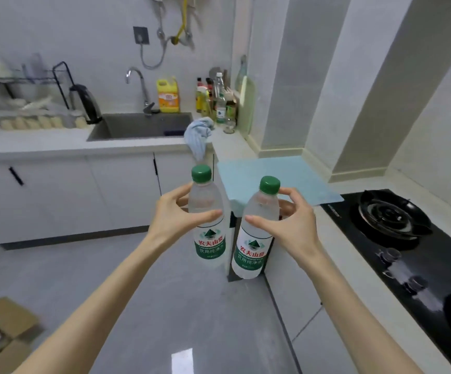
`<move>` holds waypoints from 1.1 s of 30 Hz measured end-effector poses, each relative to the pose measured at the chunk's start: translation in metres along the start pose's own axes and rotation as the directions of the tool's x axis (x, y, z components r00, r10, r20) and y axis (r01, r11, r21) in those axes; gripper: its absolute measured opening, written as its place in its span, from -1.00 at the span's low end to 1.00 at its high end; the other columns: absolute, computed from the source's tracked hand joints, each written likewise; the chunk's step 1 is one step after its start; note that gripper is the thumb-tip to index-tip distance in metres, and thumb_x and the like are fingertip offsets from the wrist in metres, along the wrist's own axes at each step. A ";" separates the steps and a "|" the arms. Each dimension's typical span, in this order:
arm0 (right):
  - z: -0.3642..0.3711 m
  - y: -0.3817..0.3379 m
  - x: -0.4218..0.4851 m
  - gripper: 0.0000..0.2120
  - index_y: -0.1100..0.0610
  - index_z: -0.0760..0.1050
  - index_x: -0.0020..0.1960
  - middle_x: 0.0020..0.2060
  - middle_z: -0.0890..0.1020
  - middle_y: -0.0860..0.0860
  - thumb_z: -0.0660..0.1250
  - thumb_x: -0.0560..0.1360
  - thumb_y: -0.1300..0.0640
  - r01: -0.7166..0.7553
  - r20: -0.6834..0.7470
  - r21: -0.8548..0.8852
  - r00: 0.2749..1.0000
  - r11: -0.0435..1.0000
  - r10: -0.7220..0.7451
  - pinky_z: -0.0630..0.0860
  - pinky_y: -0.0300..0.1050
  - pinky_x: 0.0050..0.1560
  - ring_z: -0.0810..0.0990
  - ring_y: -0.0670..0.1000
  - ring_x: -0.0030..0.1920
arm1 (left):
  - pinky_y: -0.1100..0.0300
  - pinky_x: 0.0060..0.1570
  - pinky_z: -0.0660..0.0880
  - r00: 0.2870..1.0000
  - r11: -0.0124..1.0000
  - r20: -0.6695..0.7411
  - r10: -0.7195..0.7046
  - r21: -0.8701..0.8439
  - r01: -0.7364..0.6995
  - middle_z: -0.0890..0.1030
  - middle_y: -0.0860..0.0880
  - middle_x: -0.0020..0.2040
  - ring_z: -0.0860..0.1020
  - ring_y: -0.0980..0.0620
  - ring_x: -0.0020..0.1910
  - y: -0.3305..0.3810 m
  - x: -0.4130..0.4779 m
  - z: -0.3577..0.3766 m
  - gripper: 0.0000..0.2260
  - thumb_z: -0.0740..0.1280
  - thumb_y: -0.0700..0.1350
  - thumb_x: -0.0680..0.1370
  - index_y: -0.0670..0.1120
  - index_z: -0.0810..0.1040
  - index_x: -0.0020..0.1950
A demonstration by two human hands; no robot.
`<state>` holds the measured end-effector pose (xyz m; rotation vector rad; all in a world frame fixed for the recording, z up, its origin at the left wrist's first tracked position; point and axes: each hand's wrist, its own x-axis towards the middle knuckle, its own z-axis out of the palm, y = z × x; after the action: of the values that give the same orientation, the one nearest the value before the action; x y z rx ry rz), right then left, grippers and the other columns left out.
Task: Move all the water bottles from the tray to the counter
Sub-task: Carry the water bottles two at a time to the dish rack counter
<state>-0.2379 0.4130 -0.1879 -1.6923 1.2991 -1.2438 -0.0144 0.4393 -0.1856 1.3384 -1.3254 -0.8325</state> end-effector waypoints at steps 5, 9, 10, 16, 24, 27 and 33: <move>0.116 -0.027 0.051 -0.39 -0.13 0.47 0.09 0.01 0.66 -0.15 0.64 0.11 -0.10 0.059 0.149 0.051 0.987 0.997 -0.066 0.60 -0.05 0.05 0.62 -0.10 0.05 | 0.29 -0.24 0.59 0.983 0.999 -0.180 -0.038 0.028 0.043 0.69 0.19 -0.11 0.65 0.22 -0.08 -0.025 0.024 -0.106 -0.55 0.59 -0.06 0.26 0.16 0.58 0.09; 0.197 -0.047 0.088 -0.36 -0.11 0.47 0.12 0.05 0.64 -0.14 0.63 0.11 -0.12 0.103 0.258 0.095 0.958 0.990 -0.125 0.57 -0.01 0.13 0.59 -0.07 0.09 | 0.22 -0.24 0.61 0.935 0.993 -0.346 -0.077 0.058 0.103 0.69 0.11 -0.03 0.64 0.13 -0.01 -0.049 0.037 -0.180 -0.49 0.59 -0.04 0.27 0.04 0.59 0.20; 0.218 -0.053 0.097 -0.38 -0.11 0.48 0.11 0.04 0.64 -0.14 0.64 0.12 -0.09 0.110 0.282 0.112 0.949 0.988 -0.138 0.56 -0.06 0.12 0.59 -0.08 0.08 | 0.26 -0.25 0.60 0.919 0.992 -0.385 -0.081 0.059 0.112 0.69 0.11 -0.03 0.64 0.14 -0.01 -0.055 0.041 -0.198 -0.49 0.59 -0.05 0.27 0.03 0.59 0.19; 0.340 -0.074 0.159 -0.40 -0.09 0.49 0.10 0.03 0.65 -0.10 0.65 0.13 -0.03 0.133 0.457 0.191 0.865 0.973 -0.208 0.52 -0.22 0.03 0.60 -0.07 0.08 | 0.26 -0.20 0.58 0.816 0.980 -0.570 -0.095 0.093 0.179 0.68 0.14 -0.03 0.61 0.20 0.01 -0.088 0.074 -0.291 -0.49 0.59 -0.03 0.27 0.02 0.59 0.20; 0.493 -0.109 0.247 -0.42 -0.06 0.50 0.08 0.03 0.63 -0.16 0.65 0.14 0.01 0.144 0.624 0.312 0.715 0.939 -0.316 0.45 -0.30 0.07 0.56 -0.14 0.09 | 0.28 -0.05 0.54 0.657 0.961 -0.749 -0.083 0.114 0.251 0.69 0.18 -0.08 0.61 0.32 -0.07 -0.123 0.140 -0.401 -0.58 0.60 -0.04 0.26 0.08 0.62 0.09; 0.545 -0.127 0.275 -0.41 -0.07 0.50 0.09 0.05 0.63 -0.16 0.65 0.13 0.01 0.142 0.652 0.351 0.673 0.926 -0.350 0.46 -0.26 0.11 0.57 -0.11 0.12 | 0.54 -0.19 0.45 0.612 0.959 -0.788 -0.069 0.115 0.257 0.67 0.23 -0.13 0.60 0.37 -0.11 -0.128 0.164 -0.440 -0.62 0.60 -0.09 0.27 0.11 0.62 0.03; 0.646 -0.154 0.321 -0.43 -0.12 0.49 0.06 0.03 0.66 -0.12 0.65 0.12 -0.02 0.128 0.693 0.377 0.618 0.917 -0.371 0.52 -0.03 0.21 0.60 -0.07 0.12 | 0.24 -0.06 0.57 0.529 0.960 -0.844 -0.083 0.076 0.271 0.70 0.15 -0.10 0.64 0.26 -0.08 -0.152 0.201 -0.521 -0.59 0.61 -0.08 0.25 0.04 0.64 0.06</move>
<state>0.4387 0.1208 -0.1707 -1.8947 0.3434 -0.6547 0.5525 0.3223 -0.1750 1.7385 -0.4891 -0.0798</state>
